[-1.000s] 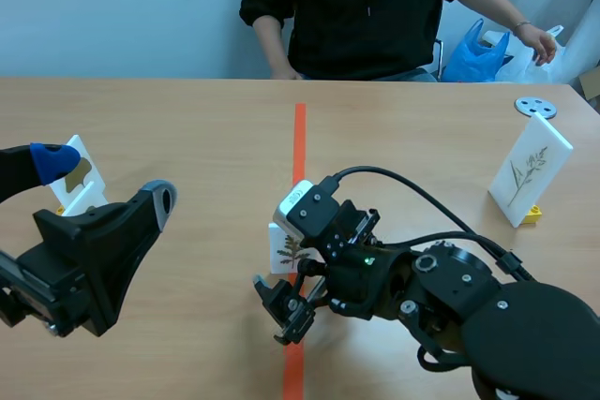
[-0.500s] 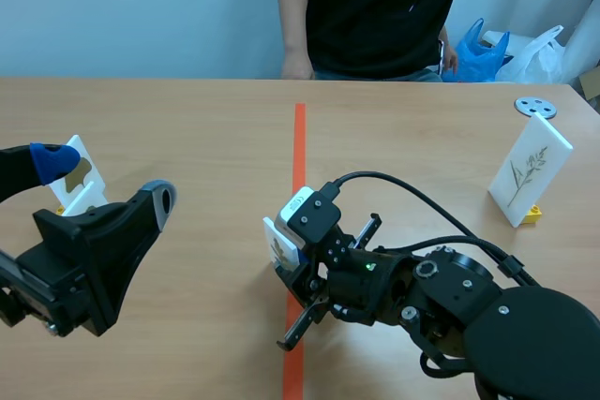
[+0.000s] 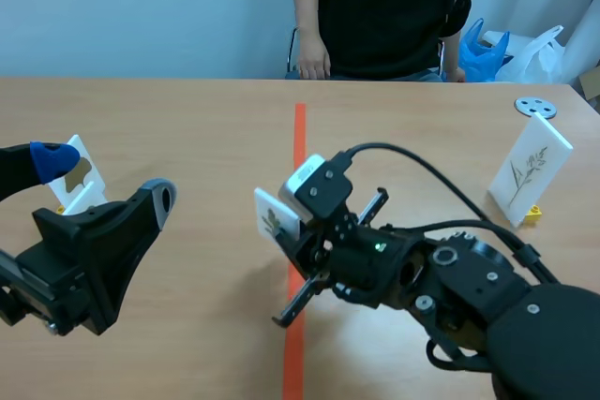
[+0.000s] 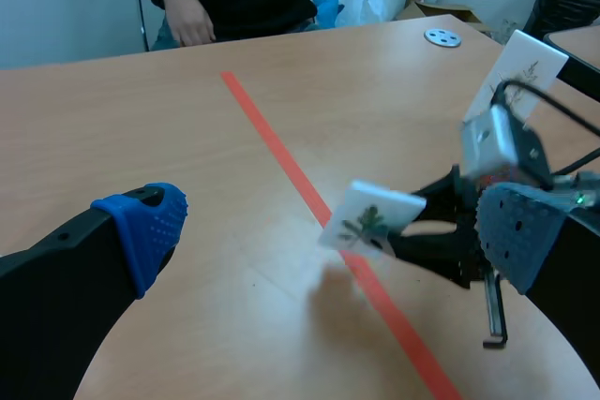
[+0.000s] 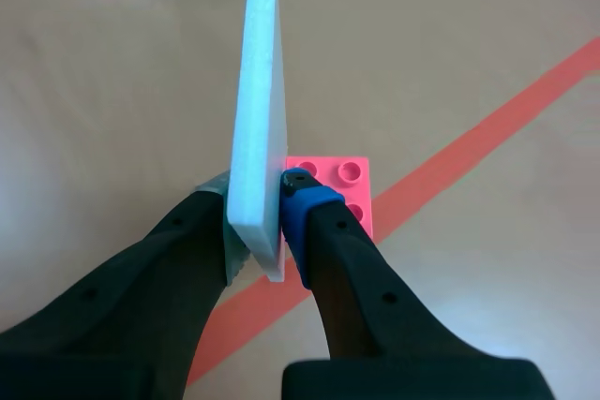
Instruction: Sort the leaf by its shape. The table is split by an orange tape line. A compound leaf with several leaflets goes to the left side, a simple leaf with one blade goes to the right side. Return to the home posture when a red brick is placed on the table.
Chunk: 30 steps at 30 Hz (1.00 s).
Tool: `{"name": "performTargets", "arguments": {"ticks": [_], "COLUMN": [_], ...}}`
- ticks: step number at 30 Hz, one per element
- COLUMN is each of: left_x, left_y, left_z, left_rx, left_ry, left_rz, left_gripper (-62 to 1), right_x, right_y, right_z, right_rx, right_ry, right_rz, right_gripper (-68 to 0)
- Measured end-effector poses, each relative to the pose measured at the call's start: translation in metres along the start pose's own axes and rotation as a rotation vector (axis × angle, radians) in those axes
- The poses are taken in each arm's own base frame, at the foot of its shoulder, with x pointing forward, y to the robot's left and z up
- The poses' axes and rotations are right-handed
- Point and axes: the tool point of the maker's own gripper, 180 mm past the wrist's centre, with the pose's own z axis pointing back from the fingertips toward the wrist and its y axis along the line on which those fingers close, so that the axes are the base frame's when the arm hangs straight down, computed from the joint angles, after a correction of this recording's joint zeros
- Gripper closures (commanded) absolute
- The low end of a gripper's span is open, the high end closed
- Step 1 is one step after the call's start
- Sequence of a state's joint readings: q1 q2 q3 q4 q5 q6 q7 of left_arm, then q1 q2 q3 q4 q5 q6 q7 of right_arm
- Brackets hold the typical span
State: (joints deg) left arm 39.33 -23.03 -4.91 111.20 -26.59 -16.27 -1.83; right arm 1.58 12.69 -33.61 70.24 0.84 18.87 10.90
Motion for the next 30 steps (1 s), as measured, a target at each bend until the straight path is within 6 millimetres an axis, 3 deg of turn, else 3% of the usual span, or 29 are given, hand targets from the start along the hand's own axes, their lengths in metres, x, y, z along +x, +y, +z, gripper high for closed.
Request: {"name": "performTargets", "arguments": {"ticks": [5,14,25,30], "left_x": [0.000,0.000,0.000,0.000], "left_y": [0.000,0.000,0.000,0.000], "left_z": [0.000,0.000,0.000,0.000], "left_rx": [0.000,0.000,0.000,0.000], "left_ry": [-0.002,-0.002,-0.002,-0.002], "left_rz": [0.000,0.000,0.000,0.000], "left_gripper": [-62.3,-62.3,-62.3,-62.3], "right_x": [0.033,0.048,0.005,-0.029], "right_y": [-0.022,-0.053,-0.134,-0.146], "right_z": [0.025,0.079,0.148,0.160], "right_rx": [-0.078,-0.211,-0.532,-0.611], "right_ry": [-0.084,-0.108,0.026,0.079], "right_rz": [0.013,-0.072,-0.161,-0.250], "right_gripper": [-3.3,-3.7,-3.7,-3.7]}}
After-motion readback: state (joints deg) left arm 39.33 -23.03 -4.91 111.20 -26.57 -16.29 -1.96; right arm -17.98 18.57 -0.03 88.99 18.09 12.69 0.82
